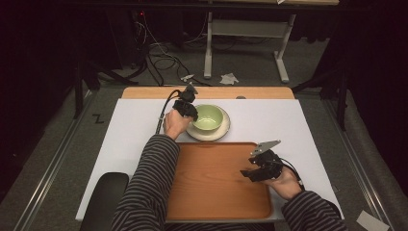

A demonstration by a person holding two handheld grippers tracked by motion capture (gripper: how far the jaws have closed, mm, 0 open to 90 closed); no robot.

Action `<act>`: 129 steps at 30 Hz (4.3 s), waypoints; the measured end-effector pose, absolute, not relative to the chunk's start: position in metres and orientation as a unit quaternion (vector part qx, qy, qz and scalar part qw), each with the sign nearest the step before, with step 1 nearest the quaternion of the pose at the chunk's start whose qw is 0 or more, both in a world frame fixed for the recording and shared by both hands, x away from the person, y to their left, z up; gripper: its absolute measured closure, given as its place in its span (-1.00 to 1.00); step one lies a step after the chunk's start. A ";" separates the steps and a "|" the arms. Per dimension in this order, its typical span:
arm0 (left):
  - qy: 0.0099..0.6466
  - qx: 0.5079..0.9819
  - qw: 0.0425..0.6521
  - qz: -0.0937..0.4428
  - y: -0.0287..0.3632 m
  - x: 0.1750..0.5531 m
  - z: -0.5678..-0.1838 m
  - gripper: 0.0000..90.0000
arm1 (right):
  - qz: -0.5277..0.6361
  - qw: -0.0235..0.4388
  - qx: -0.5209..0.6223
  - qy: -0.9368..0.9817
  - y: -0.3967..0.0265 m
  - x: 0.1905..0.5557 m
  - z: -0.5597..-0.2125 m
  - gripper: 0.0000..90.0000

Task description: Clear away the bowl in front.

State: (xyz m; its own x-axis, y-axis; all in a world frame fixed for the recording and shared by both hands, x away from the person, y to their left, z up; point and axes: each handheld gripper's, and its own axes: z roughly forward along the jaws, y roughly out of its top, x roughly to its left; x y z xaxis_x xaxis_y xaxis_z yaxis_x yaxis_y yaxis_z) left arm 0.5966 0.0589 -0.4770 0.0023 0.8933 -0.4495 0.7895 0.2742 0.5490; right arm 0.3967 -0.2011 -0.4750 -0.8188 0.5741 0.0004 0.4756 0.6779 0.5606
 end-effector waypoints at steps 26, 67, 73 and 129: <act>0.687 0.599 0.408 0.056 0.056 0.593 -0.468 0.87 | 0.285 0.089 0.292 0.909 -0.203 0.397 -0.475 -0.09; 0.615 0.632 0.471 0.024 0.063 0.534 -0.394 0.86 | 0.281 0.088 0.292 0.910 -0.202 0.398 -0.476 -0.10; 0.602 0.640 0.477 0.018 0.062 0.521 -0.386 0.87 | 0.286 0.091 0.291 0.908 -0.203 0.398 -0.475 -0.10; 0.562 0.669 0.487 -0.019 0.082 0.425 -0.394 0.87 | 0.282 0.091 0.294 0.909 -0.202 0.397 -0.475 -0.10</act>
